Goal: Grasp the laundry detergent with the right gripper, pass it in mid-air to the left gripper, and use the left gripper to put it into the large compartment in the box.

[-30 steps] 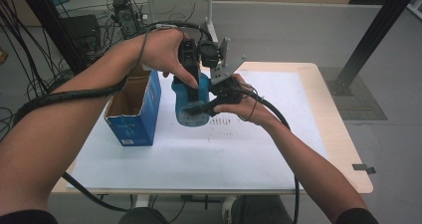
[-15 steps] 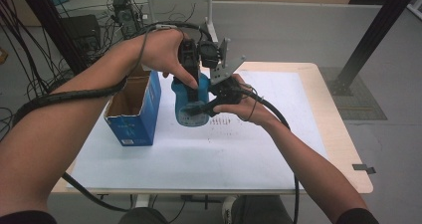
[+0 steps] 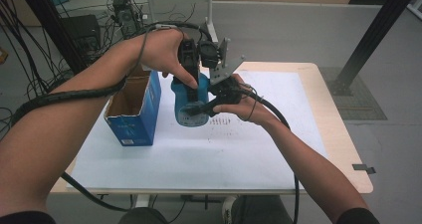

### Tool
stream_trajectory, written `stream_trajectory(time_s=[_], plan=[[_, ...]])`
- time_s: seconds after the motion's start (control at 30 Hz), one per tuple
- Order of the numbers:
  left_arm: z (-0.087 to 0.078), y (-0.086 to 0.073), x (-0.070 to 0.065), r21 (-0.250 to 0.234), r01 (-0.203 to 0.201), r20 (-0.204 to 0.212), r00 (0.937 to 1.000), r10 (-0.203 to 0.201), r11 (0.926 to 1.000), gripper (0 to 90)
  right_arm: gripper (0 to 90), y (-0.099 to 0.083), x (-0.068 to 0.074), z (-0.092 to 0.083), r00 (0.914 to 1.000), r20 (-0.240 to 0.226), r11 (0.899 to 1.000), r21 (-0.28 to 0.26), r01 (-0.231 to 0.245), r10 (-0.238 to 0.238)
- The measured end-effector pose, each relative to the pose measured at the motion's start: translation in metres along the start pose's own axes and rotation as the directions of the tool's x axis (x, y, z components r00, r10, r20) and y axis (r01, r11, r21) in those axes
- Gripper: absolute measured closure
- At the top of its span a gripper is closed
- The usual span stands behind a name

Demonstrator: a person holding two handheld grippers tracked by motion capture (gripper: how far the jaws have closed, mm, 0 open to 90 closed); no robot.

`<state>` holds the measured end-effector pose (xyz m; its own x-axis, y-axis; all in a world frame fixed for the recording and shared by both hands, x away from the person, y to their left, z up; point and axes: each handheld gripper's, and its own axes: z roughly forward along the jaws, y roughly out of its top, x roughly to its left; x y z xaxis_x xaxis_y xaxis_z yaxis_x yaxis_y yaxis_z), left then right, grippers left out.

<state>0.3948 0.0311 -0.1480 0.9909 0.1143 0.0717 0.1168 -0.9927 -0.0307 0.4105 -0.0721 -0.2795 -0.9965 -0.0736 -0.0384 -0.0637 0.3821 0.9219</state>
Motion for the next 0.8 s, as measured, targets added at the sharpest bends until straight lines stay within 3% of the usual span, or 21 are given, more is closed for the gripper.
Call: stream_trajectory(time_s=[0.8], plan=[[-0.0017,-0.0010,-0.0009,0.004,0.002,-0.002,1.0000,-0.002,1.0000,37.5,41.1,0.0012,-0.0001,0.0000,1.0000,-0.003,1.000,-0.001,0.000,0.000]])
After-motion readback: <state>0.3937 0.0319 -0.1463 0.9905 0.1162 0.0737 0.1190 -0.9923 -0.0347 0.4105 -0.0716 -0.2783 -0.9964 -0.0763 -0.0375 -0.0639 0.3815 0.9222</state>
